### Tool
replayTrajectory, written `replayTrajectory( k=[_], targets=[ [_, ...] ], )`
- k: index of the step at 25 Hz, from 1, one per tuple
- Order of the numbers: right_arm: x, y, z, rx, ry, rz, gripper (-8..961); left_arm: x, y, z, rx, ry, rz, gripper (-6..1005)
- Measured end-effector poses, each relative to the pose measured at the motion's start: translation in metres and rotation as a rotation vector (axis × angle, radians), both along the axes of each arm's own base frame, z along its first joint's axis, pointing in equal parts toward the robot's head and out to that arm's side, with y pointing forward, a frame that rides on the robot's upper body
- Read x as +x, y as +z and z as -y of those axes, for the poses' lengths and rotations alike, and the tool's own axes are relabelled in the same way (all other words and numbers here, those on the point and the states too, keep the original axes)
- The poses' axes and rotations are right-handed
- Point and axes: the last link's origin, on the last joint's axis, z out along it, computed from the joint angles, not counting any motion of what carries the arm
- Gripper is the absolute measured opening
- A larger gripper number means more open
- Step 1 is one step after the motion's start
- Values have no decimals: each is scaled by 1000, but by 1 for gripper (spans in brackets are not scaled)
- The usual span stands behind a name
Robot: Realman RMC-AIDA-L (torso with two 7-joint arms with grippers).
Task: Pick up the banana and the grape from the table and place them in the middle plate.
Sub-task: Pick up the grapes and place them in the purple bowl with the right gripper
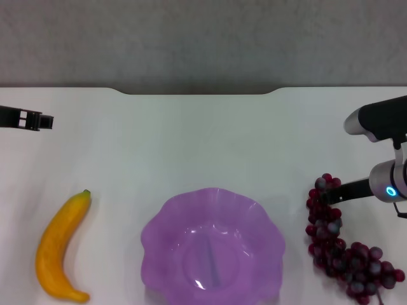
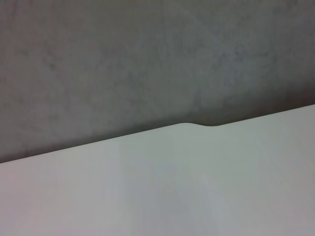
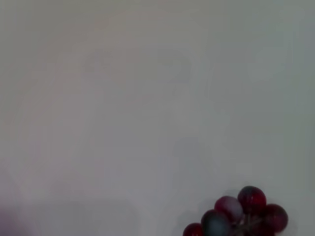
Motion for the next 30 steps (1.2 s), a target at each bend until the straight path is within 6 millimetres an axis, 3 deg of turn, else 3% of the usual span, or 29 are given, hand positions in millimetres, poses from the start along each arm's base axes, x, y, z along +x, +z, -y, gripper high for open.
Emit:
replayTrajectory(
  k=[9,30],
  targets=[
    [-10,6,-3,39,59,-12,284,-1,0,1,-2,1,-3,659],
    [-47,63,15,255,266,-78,272,-5,0,2,8,-8,-6,655]
  ],
)
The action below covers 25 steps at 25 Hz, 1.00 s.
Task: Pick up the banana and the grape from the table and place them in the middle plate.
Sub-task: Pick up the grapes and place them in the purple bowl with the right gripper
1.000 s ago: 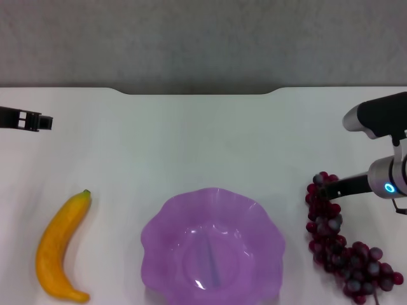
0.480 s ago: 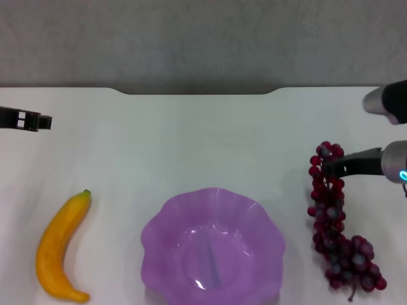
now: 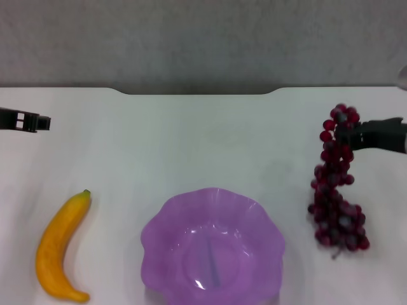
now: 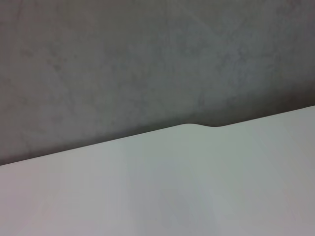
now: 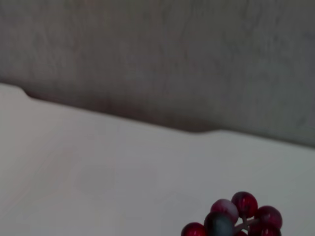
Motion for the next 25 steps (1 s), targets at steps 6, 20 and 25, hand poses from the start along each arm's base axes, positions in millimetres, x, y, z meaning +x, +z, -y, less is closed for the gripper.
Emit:
replayTrajectory(
  k=[6,20,25],
  targets=[
    [-18,20,7,55,67,-7,269,-1,0,0,4,-5,-3,654],
    [-59,58,30,151,208,7,265,-2,0,1,4,-21,-14,652],
    [-78,65,40,159,270,16,264,-1,0,1,14,-35,-15,652]
  ],
)
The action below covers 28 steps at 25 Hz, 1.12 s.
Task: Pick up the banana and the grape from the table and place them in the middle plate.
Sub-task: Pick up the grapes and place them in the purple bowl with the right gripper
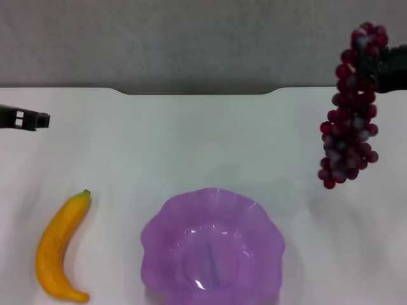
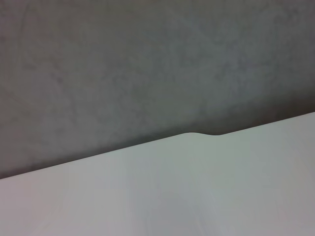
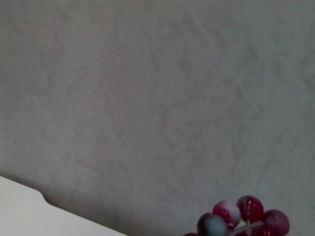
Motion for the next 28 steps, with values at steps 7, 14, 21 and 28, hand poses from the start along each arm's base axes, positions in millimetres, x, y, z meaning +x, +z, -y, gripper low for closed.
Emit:
replayTrajectory(
  k=[7,14,21,28],
  targets=[
    [-33,-17,13,-71,118,48,262,2,-1,1,-1,-13,-4,651],
    [-62,-39,29,-155,220,73,259,3,-2,1,-2,-15,-5,649],
    [-75,-60,39,-228,282,105,257,3,-2,1,-1,-17,-5,648],
    [-76,-86,37,-309,296,141,255,3,-1,0,4,-23,-3,647]
  ],
)
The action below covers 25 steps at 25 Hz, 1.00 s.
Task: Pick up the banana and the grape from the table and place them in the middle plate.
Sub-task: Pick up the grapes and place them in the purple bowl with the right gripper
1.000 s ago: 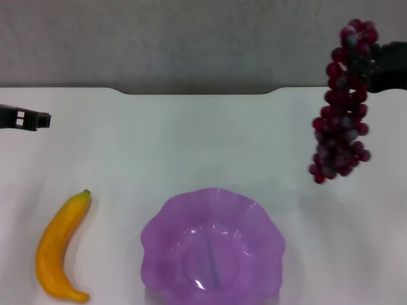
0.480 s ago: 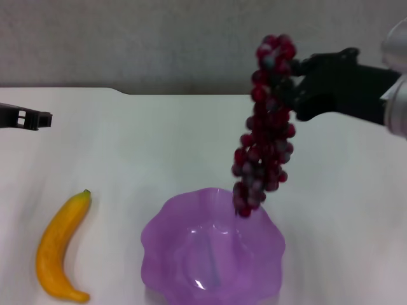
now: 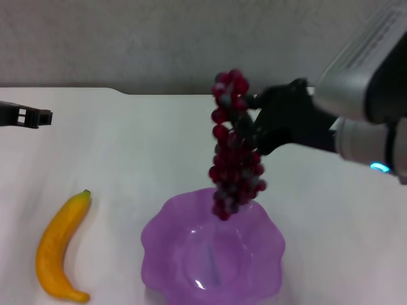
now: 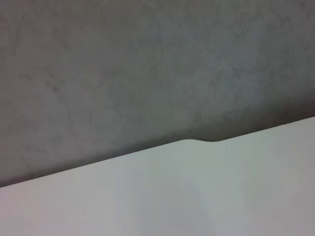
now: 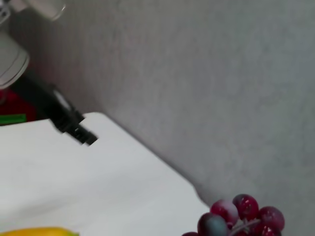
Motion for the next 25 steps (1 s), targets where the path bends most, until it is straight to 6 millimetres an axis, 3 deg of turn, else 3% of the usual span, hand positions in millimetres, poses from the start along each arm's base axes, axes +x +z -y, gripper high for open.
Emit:
replayTrajectory(
  k=[6,14,19,25],
  targets=[
    [6,-20,-1,-60,-19,24,256,1,0,0,0,-3,5,646],
    [15,-28,-2,-87,-52,34,252,1,0,0,1,-4,4,645],
    [28,-54,-8,-163,-115,71,250,2,0,-1,3,-8,5,644],
    [30,-87,-8,-276,-136,102,249,4,0,-2,3,-14,5,643]
  ],
)
